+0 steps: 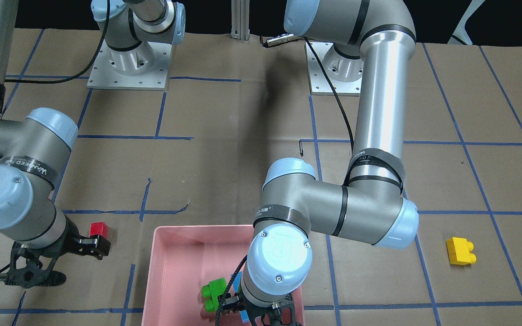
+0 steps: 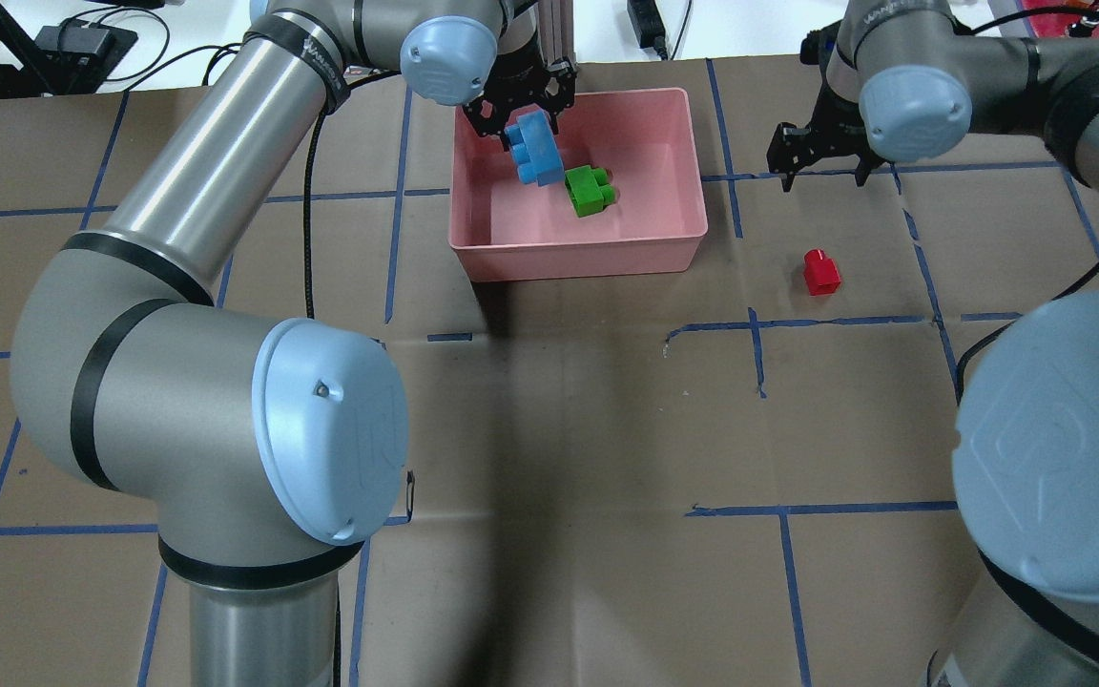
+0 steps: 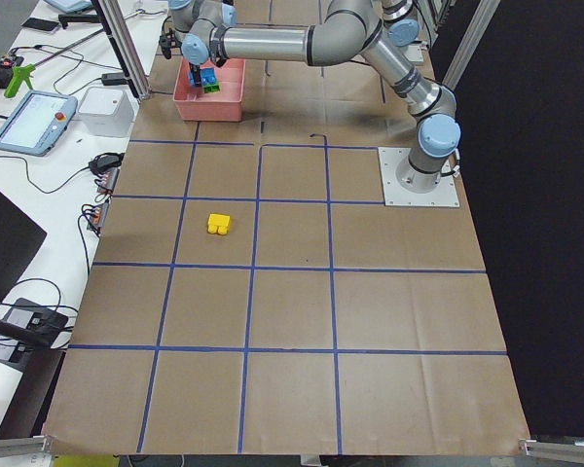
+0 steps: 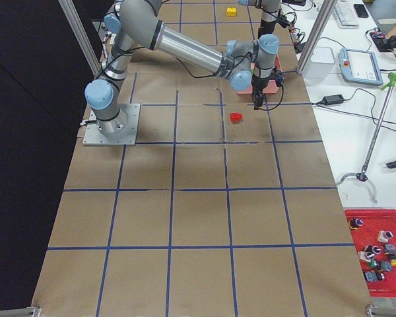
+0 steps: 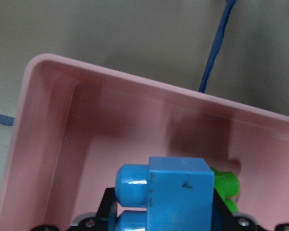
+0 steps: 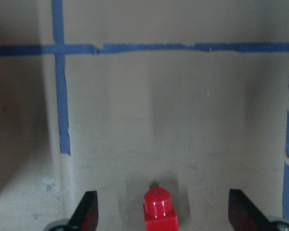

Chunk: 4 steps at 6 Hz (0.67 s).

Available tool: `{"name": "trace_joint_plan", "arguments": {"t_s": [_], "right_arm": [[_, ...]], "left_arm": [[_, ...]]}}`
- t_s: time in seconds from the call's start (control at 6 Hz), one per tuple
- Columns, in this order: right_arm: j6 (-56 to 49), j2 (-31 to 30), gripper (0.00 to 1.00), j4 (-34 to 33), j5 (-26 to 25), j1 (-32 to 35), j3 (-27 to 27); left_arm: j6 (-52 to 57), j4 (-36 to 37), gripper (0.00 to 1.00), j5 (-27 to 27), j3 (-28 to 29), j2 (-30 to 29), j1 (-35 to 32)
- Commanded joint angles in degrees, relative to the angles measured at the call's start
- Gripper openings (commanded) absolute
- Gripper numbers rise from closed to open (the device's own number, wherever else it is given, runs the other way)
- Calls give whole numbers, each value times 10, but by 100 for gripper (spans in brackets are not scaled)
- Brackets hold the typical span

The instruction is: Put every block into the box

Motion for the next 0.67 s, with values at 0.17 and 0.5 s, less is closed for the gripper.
{"name": "trace_joint_plan", "arguments": {"t_s": [0.17, 0.5], "right_arm": [[-10, -27, 95, -105, 1, -9, 154], [-10, -27, 86, -121, 4, -12, 168]], "left_arm": [[10, -69, 99, 5, -3, 81, 14], [169, -153, 99, 5, -24, 167, 113]]}}
